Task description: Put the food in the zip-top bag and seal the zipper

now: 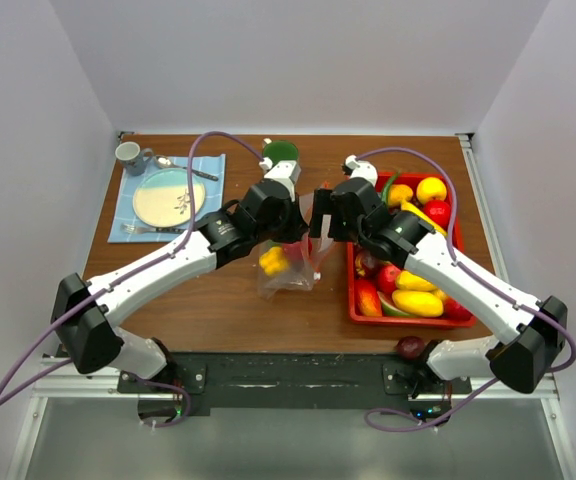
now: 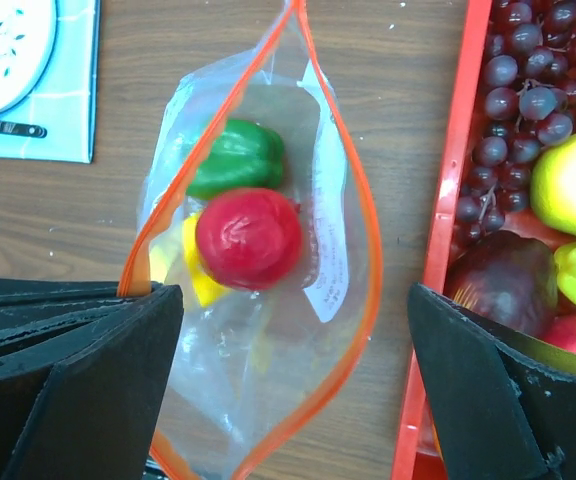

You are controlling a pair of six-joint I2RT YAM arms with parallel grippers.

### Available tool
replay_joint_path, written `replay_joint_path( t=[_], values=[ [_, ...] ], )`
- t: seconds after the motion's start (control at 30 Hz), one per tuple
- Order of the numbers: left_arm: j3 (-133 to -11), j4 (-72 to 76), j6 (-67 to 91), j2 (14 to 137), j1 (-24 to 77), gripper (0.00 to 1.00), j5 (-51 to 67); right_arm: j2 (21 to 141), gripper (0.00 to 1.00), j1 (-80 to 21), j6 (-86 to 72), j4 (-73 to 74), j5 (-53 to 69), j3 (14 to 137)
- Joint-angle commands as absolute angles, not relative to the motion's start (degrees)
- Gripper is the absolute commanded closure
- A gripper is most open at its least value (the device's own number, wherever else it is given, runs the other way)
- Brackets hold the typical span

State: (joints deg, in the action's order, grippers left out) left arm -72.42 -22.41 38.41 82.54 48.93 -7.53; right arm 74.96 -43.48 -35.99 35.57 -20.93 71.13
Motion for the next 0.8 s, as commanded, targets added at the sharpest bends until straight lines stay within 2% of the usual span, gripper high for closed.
replay_joint_path(
  t=[0.0, 0.17, 0.4, 0.57, 0.77],
  values=[
    [-72.5, -21.0, 38.8, 80.1, 49.0, 1.00, -8.8, 73.0, 0.01, -43.7, -35.9, 36.0, -22.8, 73.8],
    [-71.3, -22.8, 38.3, 78.6, 46.1, 1.00, -8.4, 68.7, 0.01, -42.6, -34.5, 40.9, -30.8, 73.5],
    [-69.4, -22.9, 36.6, 76.5, 44.1, 1.00, -7.2, 62.6, 0.01, -24.1, -31.5, 43.2, -30.4, 65.0],
    [-68.8, -21.8, 36.1, 76.9, 44.1, 1.00, -4.5, 66.3, 0.02, -12.9, -28.5, 40.4, -31.1, 60.6],
    [-69.2, -22.3, 34.3, 76.7, 44.1, 1.00, -3.5, 70.0, 0.01, -7.0, -28.0, 32.1, -28.5, 56.1]
  ],
)
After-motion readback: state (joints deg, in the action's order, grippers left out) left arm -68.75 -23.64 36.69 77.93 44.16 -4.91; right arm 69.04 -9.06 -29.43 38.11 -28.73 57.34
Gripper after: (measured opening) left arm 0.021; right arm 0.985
